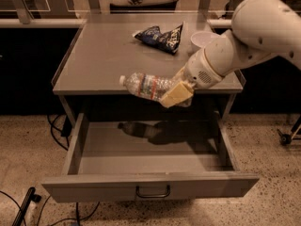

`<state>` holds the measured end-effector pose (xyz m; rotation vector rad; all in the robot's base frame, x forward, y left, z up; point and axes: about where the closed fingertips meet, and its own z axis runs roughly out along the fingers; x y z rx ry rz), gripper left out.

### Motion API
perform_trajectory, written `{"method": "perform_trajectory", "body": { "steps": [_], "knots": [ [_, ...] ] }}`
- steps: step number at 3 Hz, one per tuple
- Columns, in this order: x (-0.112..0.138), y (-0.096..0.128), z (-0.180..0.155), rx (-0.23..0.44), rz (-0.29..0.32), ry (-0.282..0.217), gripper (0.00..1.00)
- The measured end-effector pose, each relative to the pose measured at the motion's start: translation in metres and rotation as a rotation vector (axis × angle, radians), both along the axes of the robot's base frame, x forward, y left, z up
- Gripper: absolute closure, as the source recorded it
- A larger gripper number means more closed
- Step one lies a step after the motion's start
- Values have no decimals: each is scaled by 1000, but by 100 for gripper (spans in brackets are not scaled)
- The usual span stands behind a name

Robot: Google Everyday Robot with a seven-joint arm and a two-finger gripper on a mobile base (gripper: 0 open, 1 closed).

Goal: Pick water bottle from top drawer and place on counter

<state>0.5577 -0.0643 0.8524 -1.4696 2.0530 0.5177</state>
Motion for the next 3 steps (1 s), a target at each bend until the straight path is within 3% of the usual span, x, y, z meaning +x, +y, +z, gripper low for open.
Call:
{"method": "perform_trajectory", "body": {
  "steps": [1,2,3],
  "knots": [
    [38,18,37,4,27,-52,100],
    [78,45,38,34,45,-46,100],
    [78,45,38,33,45,-45,100]
  ]
}}
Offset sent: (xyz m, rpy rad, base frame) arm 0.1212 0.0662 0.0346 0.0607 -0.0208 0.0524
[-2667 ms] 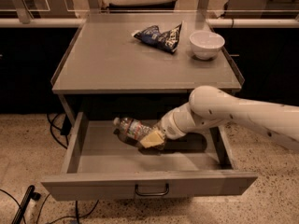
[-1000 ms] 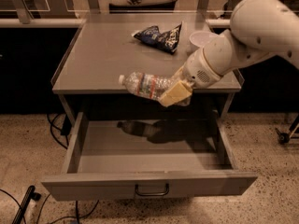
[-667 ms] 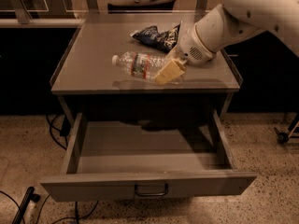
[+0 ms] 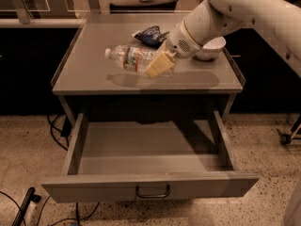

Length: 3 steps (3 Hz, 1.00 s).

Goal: Pick water bottle from top drawer and place on counter

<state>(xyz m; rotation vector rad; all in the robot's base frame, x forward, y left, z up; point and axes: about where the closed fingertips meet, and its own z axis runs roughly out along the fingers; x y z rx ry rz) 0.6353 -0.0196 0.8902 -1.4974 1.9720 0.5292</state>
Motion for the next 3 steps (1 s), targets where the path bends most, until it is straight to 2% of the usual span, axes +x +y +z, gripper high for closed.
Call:
{"method": "perform_trajectory", "body": {
  "steps": [3],
  "knots": [
    [59,19,-15,22,-16,0,100]
  ]
}}
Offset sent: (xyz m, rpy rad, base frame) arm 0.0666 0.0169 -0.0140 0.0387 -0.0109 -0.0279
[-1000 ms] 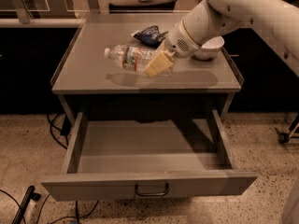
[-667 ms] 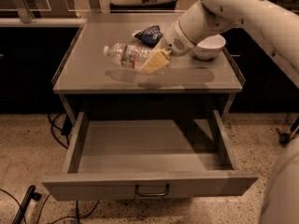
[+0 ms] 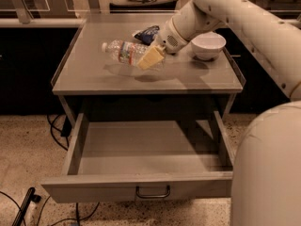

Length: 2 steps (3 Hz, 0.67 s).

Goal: Pick water bottle from top drawer and place on counter

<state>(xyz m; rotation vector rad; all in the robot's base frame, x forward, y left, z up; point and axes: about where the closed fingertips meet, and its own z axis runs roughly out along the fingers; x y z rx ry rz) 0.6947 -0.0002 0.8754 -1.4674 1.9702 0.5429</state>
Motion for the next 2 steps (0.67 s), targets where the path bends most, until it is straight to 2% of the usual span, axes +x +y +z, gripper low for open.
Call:
{"method": "perform_trajectory", "body": {
  "steps": [2],
  "knots": [
    [36,10,-10,-21,-5,21,100]
  ]
}}
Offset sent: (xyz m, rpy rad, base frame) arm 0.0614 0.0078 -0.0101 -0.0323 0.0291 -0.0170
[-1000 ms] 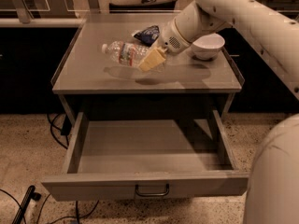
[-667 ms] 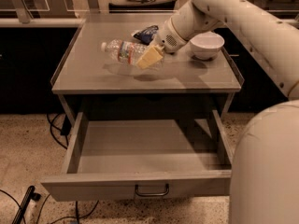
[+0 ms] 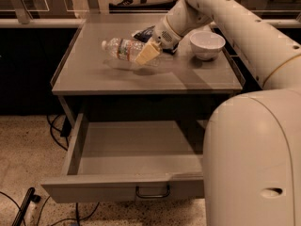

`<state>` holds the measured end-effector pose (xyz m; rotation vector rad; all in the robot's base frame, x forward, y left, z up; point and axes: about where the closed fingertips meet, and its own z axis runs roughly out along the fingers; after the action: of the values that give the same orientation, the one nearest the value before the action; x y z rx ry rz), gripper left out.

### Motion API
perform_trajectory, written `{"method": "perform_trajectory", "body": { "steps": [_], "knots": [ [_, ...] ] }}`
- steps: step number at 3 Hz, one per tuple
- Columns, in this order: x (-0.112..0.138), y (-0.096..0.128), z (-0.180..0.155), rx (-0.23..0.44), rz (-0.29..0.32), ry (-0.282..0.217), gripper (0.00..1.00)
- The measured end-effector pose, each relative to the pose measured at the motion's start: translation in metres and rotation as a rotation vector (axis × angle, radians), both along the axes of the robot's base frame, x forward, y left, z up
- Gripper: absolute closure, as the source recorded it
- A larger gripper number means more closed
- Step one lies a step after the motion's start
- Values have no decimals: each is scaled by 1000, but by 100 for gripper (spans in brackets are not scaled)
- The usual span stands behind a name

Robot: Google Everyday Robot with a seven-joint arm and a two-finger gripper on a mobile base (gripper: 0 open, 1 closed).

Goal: Pick water bottle from top drawer and place on counter

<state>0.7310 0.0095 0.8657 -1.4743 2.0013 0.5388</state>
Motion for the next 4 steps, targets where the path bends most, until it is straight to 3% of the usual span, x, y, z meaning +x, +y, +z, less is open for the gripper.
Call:
{"method": "perform_trajectory", "body": {
  "steps": [3,4],
  "knots": [
    [24,-5,-27,-3,-35,42,100],
    [24,-5,-27,-3,-35,42,82]
  ]
}}
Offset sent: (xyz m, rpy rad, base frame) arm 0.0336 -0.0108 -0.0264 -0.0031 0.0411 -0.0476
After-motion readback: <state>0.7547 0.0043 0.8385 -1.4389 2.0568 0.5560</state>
